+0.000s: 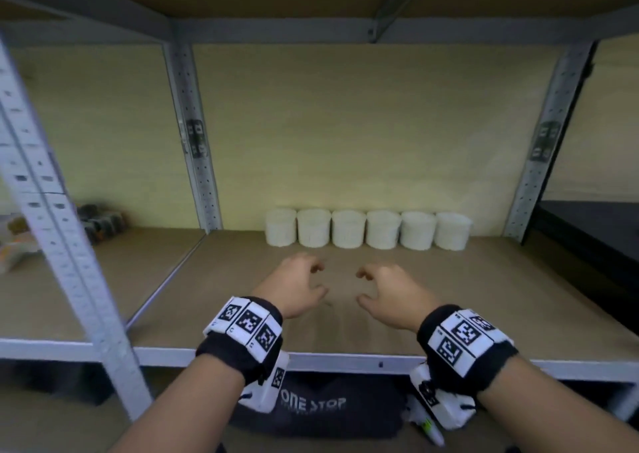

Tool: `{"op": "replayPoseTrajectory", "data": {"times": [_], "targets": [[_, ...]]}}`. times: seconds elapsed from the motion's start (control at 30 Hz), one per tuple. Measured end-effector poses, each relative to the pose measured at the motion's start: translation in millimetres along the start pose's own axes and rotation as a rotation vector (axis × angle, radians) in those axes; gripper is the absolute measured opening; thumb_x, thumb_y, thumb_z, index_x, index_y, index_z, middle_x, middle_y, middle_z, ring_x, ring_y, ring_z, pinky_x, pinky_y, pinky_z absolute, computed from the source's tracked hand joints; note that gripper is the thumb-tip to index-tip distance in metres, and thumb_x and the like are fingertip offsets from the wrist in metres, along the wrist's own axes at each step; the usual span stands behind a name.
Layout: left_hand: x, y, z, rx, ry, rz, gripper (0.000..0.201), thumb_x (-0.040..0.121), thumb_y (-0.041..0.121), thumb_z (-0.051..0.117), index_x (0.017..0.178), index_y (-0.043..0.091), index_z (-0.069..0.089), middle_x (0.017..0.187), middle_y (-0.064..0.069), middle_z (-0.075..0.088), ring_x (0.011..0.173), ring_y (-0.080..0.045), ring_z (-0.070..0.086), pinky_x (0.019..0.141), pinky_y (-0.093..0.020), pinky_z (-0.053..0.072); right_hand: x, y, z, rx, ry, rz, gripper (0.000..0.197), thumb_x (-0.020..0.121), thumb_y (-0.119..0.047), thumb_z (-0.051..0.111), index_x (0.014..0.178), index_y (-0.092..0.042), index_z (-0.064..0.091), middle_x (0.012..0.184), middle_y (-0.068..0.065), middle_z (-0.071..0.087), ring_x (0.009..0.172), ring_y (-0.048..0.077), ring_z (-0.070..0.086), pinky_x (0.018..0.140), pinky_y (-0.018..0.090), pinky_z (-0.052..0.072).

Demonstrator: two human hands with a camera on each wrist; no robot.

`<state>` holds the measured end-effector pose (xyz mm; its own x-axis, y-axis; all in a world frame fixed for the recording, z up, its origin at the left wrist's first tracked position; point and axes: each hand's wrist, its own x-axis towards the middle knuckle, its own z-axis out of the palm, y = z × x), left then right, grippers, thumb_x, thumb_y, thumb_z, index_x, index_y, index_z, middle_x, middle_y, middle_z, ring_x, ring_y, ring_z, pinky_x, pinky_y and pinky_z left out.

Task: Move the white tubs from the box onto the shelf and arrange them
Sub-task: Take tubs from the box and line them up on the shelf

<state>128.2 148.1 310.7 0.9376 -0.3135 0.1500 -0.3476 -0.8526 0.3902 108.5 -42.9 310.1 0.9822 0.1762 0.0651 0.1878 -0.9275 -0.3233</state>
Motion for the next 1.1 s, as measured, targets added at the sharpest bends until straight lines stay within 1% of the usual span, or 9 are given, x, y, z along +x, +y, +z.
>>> {"op": "replayPoseTrajectory", "data": {"times": [0.23,0.43,0.67,0.73,0.8,0.93,1.0,1.03,1.1], "targets": [[-67,13,34,-0.073,-0.131,-0.053,0.042,0.088,0.034,0.060,0.127,0.021,0.053,0.126,0.001,0.056,0.114,-0.016,0.054,0.091,-0.024,0.041,-59,-9,29,0.064,-0.035,0.045,0.040,0.088,-0.034,0.057,0.126,-0.021,0.056,0.130,0.003,0.057,0.117,0.021,0.055,0.097,0.033,0.048],[-94,6,97,-0.106,-0.331,-0.170,0.036,0.084,0.032,0.065,0.115,0.015,0.061,0.114,-0.004,0.065,0.103,-0.021,0.062,0.086,-0.028,0.049,-90,9,94,0.096,-0.157,0.091,0.022,0.083,-0.031,0.061,0.101,-0.018,0.064,0.105,0.004,0.065,0.100,0.023,0.062,0.085,0.029,0.048],[-112,-22,202,-0.034,-0.617,-0.263,0.037,0.082,0.026,0.067,0.115,0.009,0.063,0.117,-0.012,0.065,0.108,-0.030,0.063,0.087,-0.032,0.050,-95,41,177,0.094,-0.395,0.133,0.029,0.084,-0.026,0.065,0.110,-0.014,0.063,0.111,0.005,0.065,0.102,0.022,0.062,0.084,0.028,0.048],[-113,-37,235,-0.001,-0.695,-0.290,0.042,0.075,0.036,0.068,0.112,0.016,0.063,0.114,-0.007,0.067,0.102,-0.029,0.065,0.089,-0.036,0.053,-93,49,197,0.075,-0.474,0.143,0.031,0.085,-0.025,0.063,0.113,-0.013,0.062,0.115,0.006,0.064,0.105,0.024,0.061,0.082,0.028,0.047],[-116,-55,267,0.019,-0.746,-0.308,0.041,0.065,0.044,0.066,0.101,0.023,0.062,0.106,-0.005,0.069,0.092,-0.028,0.066,0.086,-0.041,0.055,-93,53,217,0.063,-0.524,0.150,0.033,0.085,-0.027,0.063,0.114,-0.012,0.061,0.117,0.007,0.063,0.106,0.026,0.060,0.085,0.030,0.050],[-121,-93,335,-0.007,-0.851,-0.410,0.037,0.058,0.049,0.062,0.092,0.034,0.059,0.093,0.001,0.071,0.078,-0.026,0.067,0.075,-0.040,0.058,-94,60,252,0.049,-0.630,0.195,0.037,0.086,-0.032,0.063,0.113,-0.007,0.060,0.116,0.011,0.063,0.105,0.029,0.060,0.086,0.035,0.050],[-128,-129,389,0.011,-0.905,-0.419,0.036,0.052,0.049,0.068,0.082,0.033,0.058,0.100,-0.001,0.070,0.080,-0.027,0.067,0.074,-0.043,0.059,-98,64,270,0.034,-0.681,0.202,0.040,0.085,-0.033,0.064,0.118,-0.011,0.057,0.123,0.011,0.059,0.110,0.030,0.058,0.089,0.035,0.047],[-132,-144,409,0.022,-0.908,-0.414,0.043,0.049,0.051,0.071,0.085,0.032,0.057,0.111,-0.003,0.067,0.089,-0.030,0.066,0.077,-0.046,0.058,-101,67,279,0.024,-0.700,0.204,0.045,0.085,-0.033,0.064,0.124,-0.014,0.054,0.129,0.010,0.056,0.115,0.029,0.056,0.091,0.034,0.046],[-147,-141,398,0.075,-0.931,-0.456,0.072,0.051,0.055,0.072,0.117,0.044,0.045,0.139,0.001,0.047,0.117,-0.034,0.055,0.090,-0.050,0.051,-108,71,299,0.003,-0.733,0.217,0.053,0.085,-0.034,0.065,0.133,-0.017,0.049,0.137,0.008,0.050,0.122,0.027,0.052,0.095,0.030,0.043]]}}
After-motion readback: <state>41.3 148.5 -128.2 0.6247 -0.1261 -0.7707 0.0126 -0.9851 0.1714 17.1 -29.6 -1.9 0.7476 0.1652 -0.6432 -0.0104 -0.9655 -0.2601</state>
